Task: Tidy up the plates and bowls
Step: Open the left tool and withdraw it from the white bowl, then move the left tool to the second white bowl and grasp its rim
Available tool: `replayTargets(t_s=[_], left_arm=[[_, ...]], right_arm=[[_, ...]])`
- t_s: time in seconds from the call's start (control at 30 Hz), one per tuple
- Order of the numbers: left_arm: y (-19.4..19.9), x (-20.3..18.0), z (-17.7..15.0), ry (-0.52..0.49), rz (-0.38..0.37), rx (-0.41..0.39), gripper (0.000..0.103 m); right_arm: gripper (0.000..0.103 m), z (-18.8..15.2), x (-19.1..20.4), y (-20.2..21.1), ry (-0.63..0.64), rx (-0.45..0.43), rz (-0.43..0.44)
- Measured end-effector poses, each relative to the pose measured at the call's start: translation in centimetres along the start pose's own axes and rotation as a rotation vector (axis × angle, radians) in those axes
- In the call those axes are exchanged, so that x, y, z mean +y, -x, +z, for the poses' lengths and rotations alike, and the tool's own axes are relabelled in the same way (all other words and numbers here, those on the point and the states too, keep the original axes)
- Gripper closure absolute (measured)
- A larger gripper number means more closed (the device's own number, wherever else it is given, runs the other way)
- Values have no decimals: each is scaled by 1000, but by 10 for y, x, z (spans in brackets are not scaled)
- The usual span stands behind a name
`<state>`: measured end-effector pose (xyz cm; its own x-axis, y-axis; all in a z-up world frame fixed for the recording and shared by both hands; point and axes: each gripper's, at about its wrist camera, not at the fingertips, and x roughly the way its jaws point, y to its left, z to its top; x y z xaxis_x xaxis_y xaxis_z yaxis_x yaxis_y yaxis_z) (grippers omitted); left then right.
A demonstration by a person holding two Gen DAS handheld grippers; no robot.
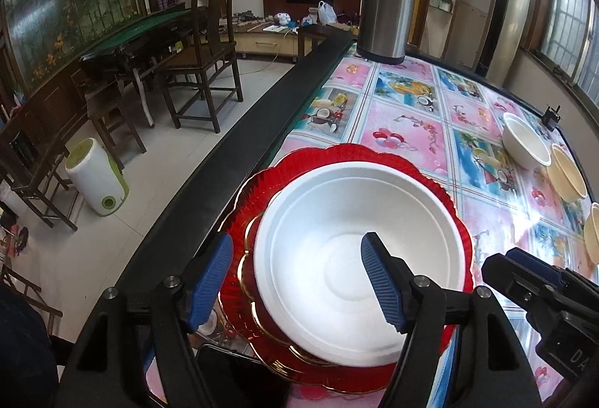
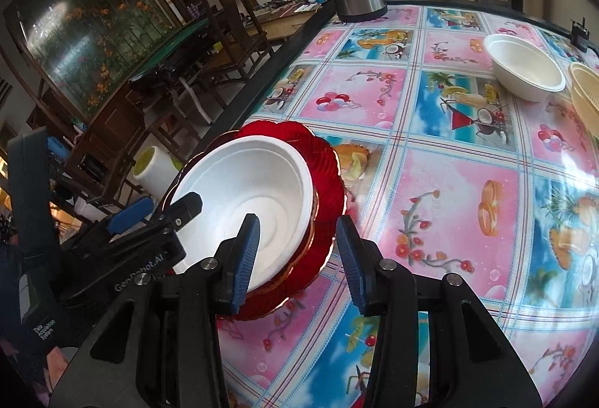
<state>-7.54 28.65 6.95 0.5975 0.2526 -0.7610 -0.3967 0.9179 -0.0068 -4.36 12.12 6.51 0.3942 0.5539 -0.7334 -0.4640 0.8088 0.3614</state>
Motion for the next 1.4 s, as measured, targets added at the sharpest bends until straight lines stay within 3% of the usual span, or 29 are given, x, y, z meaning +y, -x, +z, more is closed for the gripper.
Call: replayTargets(t_s=[0.37,0.47,1.1,1.4], left_arm=[[19,-61,-12,-84,-98,-31,31],[21,-78,-17,-103,-128,-28,31],[21,-205,-52,-297,-245,23,31],[11,-237,-64,-333,-264,63,31]], right_arm=[[59,-13,-42,35,-53,-46,-64],[46,-19,-58,47,-74,-58,-95],[47,-62,-186,106,-309,-103,-184],[47,-73,-224,118,-381,-115,-201]])
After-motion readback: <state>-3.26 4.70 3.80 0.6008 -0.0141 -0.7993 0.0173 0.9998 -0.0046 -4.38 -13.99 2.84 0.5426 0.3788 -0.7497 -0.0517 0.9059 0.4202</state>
